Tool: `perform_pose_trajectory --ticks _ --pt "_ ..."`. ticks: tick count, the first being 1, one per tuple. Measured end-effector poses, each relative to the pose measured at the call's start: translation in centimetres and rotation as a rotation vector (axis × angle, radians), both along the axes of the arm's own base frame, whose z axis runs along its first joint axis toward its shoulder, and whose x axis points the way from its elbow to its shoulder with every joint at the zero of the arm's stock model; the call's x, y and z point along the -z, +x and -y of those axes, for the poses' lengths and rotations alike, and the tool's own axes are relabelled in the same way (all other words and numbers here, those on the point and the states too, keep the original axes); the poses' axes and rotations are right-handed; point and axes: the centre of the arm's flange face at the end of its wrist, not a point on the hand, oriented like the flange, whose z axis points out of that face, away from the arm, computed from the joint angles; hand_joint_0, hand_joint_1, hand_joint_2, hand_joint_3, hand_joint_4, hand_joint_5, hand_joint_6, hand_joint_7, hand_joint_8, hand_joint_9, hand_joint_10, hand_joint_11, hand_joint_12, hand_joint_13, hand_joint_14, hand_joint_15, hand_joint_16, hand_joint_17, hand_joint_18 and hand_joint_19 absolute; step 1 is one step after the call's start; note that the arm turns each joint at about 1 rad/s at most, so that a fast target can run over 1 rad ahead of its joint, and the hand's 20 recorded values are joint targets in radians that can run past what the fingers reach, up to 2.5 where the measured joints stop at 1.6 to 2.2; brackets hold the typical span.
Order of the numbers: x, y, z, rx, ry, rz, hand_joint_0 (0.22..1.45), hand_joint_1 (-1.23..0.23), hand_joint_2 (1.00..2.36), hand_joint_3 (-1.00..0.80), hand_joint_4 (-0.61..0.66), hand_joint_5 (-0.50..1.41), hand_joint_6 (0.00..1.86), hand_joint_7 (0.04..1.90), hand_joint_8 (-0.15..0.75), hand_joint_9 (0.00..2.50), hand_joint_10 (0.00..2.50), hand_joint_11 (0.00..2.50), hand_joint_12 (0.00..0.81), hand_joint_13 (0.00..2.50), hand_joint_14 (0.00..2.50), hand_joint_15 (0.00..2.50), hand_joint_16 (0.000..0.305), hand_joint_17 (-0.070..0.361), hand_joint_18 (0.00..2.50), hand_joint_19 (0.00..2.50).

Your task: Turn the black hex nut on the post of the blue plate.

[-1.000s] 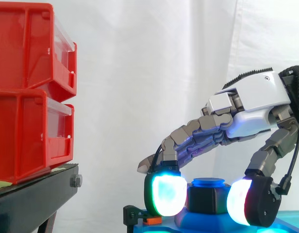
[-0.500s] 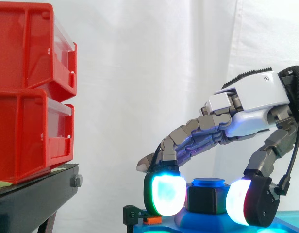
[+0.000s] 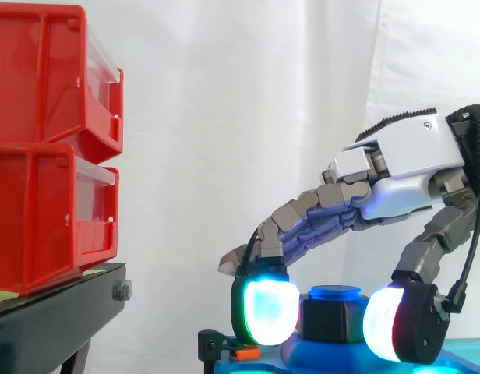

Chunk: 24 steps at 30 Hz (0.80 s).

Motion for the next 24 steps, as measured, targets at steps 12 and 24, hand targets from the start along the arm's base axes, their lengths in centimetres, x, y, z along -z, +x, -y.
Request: perform_pose_trajectory --ticks 12,24 --pt "-1.6 0.5 -0.7 -0.008 0.001 0.016 0.43 -0.65 1.00 -0.50 0.15 -0.27 0.50 0.81 0.226 0.12 0.00 0.00 0.393 0.23 0.00 0.02 0.064 0.145 0.08 0.08" --pt "-5.6 -1.1 -0.7 -0.023 -0.049 -0.090 0.45 -0.55 1.00 -0.50 0.17 -0.23 0.50 0.81 0.209 0.04 0.00 0.00 0.376 0.11 0.00 0.02 0.062 0.139 0.00 0.10"
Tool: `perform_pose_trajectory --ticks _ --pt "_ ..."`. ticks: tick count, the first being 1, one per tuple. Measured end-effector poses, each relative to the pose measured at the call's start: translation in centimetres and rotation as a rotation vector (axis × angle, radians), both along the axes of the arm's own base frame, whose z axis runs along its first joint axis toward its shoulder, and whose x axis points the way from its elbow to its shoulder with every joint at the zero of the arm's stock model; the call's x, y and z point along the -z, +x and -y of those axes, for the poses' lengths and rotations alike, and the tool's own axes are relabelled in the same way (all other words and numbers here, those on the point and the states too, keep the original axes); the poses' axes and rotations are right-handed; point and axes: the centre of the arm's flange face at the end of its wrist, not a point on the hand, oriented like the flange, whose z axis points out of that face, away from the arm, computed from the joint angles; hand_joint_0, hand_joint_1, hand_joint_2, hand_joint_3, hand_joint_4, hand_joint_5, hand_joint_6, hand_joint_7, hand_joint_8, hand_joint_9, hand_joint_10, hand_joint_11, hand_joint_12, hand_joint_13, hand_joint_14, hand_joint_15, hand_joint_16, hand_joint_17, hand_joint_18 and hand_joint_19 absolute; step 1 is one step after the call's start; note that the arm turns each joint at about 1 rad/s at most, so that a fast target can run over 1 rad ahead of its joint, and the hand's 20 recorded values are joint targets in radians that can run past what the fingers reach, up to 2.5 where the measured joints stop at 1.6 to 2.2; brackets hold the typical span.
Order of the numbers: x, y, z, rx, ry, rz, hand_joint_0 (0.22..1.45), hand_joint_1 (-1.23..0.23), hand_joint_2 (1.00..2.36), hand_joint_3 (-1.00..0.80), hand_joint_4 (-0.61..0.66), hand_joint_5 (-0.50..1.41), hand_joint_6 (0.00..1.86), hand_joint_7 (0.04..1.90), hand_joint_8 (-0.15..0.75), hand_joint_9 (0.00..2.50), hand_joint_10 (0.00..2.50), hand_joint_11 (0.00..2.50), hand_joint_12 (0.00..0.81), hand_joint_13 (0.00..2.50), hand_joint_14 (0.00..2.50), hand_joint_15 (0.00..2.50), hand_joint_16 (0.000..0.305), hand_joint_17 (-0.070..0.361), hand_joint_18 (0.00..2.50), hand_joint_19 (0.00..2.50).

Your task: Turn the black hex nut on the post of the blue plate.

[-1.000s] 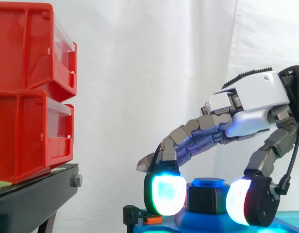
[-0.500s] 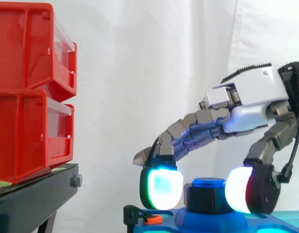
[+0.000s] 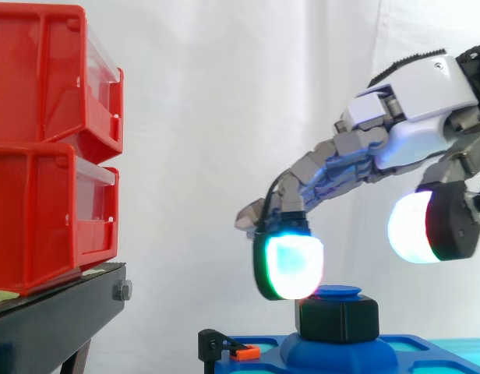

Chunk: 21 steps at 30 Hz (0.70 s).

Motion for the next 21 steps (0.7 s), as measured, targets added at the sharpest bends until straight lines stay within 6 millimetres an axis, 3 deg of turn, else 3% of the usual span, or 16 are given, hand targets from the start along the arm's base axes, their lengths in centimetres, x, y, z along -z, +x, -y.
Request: perform_pose_trajectory --ticks 8,21 --pt "-2.6 -3.5 0.6 -0.007 -0.052 -0.060 0.46 -0.56 1.00 -0.50 0.17 -0.22 0.50 0.80 0.200 0.07 0.00 0.00 0.363 0.09 0.00 0.01 0.060 0.135 0.00 0.09" --pt "-3.9 -11.4 1.0 0.064 -0.006 -0.041 0.45 -0.59 1.00 -0.50 0.13 -0.22 0.50 0.76 0.187 0.05 0.00 0.00 0.352 0.03 0.00 0.00 0.060 0.135 0.00 0.05"
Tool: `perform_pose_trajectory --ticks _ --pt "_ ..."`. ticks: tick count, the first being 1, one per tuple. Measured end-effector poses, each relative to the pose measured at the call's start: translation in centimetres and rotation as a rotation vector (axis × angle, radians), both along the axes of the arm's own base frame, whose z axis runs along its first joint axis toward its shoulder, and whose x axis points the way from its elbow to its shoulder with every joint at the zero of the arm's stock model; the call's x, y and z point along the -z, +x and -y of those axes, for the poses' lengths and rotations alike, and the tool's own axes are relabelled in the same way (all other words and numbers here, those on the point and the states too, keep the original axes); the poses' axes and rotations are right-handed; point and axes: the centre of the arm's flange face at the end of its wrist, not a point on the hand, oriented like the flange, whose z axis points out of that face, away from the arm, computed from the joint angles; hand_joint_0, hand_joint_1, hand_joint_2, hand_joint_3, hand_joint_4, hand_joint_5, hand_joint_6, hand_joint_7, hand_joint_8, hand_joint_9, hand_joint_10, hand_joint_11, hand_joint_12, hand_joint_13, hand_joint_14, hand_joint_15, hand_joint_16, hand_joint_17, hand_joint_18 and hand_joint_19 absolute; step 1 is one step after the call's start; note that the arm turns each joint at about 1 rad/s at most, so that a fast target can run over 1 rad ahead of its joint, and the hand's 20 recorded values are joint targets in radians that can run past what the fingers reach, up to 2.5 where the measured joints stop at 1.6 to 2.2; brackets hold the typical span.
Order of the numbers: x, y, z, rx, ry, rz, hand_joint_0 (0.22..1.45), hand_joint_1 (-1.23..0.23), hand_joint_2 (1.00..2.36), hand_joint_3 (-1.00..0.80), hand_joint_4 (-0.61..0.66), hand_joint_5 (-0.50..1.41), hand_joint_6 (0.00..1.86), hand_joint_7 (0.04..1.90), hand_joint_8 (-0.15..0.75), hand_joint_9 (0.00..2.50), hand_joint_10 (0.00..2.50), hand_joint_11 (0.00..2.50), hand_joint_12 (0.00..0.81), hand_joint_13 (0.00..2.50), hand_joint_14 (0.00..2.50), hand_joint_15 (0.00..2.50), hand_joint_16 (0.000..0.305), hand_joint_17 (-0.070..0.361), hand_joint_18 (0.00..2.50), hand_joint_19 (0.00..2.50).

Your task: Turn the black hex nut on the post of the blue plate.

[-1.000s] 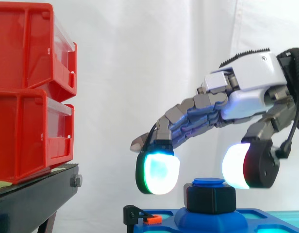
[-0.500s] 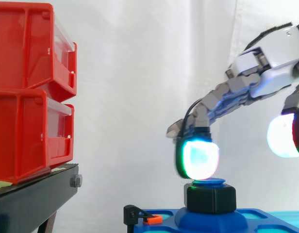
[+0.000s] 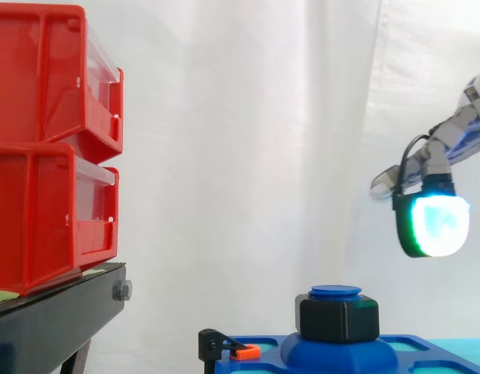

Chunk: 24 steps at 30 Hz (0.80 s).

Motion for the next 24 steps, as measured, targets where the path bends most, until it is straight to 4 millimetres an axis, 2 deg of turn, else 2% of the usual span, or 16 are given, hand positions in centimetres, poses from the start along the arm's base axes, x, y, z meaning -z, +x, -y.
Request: perform_pose_trajectory --ticks 7,13,20,24 --pt "-1.0 -1.8 0.4 0.034 0.031 -0.018 0.45 -0.59 1.00 -0.50 0.13 -0.22 0.50 0.74 0.186 0.04 0.00 0.00 0.354 0.03 0.00 0.01 0.060 0.135 0.00 0.05" --pt "-1.9 -2.5 0.7 0.064 0.057 -0.018 0.45 -0.56 1.00 -0.50 0.07 -0.25 0.50 0.68 0.156 0.00 0.00 0.00 0.348 0.00 0.00 0.00 0.060 0.134 0.00 0.00" --pt "-1.8 -2.8 0.8 0.088 0.084 -0.027 0.45 -0.55 1.00 -0.50 0.06 -0.26 0.50 0.67 0.154 0.00 0.00 0.00 0.349 0.00 0.00 0.00 0.060 0.136 0.00 0.00" --pt "-1.1 -3.8 0.6 0.097 0.087 -0.019 0.44 -0.55 1.00 -0.50 0.07 -0.26 0.50 0.68 0.154 0.00 0.00 0.00 0.350 0.00 0.00 0.00 0.060 0.136 0.00 0.00"
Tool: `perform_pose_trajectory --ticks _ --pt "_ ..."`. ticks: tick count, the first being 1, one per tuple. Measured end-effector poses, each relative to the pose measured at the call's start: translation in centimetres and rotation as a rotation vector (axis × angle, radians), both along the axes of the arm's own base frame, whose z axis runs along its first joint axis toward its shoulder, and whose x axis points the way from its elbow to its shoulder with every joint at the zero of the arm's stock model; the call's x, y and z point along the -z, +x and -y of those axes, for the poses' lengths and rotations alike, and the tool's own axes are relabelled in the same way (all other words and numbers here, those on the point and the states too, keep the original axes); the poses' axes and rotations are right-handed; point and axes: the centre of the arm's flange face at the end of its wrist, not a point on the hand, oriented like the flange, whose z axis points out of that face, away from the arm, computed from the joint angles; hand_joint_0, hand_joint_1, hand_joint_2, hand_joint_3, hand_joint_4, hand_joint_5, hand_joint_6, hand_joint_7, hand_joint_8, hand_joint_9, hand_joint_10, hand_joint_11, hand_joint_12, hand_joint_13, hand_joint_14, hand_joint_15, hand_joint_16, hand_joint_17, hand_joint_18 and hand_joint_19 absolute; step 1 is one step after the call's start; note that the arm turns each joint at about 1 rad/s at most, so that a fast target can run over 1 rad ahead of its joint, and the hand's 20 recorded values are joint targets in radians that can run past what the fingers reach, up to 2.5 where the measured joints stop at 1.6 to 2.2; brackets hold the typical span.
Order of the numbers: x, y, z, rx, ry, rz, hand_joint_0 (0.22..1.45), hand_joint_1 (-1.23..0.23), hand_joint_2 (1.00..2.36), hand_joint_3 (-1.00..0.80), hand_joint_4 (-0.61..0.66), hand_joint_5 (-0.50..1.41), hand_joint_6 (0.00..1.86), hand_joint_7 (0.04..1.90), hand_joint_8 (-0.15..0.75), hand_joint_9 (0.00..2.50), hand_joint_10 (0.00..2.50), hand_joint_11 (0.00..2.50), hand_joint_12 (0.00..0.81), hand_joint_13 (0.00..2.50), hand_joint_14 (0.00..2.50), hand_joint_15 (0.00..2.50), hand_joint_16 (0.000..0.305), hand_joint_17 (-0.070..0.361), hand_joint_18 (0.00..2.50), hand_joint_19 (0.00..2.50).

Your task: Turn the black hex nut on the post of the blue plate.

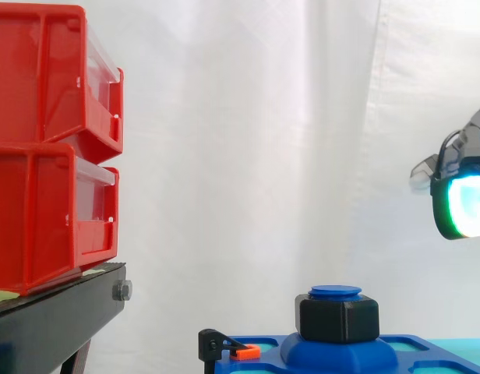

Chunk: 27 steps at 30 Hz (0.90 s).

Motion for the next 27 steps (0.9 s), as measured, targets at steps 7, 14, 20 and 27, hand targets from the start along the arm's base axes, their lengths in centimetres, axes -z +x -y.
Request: perform_pose_trajectory --ticks 7,14,20,27 --pt "0.84 -0.14 -0.04 0.035 0.054 0.080 0.44 -0.55 1.00 -0.50 0.06 -0.25 0.50 0.67 0.157 0.00 0.00 0.00 0.348 0.00 0.00 0.00 0.061 0.137 0.00 0.00" --pt "0.89 -0.04 -0.03 0.048 0.079 0.092 0.44 -0.56 1.00 -0.50 0.02 -0.24 0.50 0.64 0.150 0.00 0.00 0.00 0.343 0.00 0.00 0.00 0.061 0.137 0.00 0.01" --pt "0.84 0.03 -0.05 0.047 0.080 0.098 0.44 -0.57 1.00 -0.50 -0.04 -0.24 0.50 0.62 0.126 0.00 0.00 0.00 0.332 0.00 0.00 0.00 0.062 0.139 0.00 0.00" --pt "0.83 0.05 -0.04 0.047 0.079 0.100 0.43 -0.56 1.00 -0.50 -0.08 -0.24 0.50 0.58 0.119 0.00 0.00 0.00 0.331 0.00 0.00 0.00 0.062 0.140 0.00 0.00"
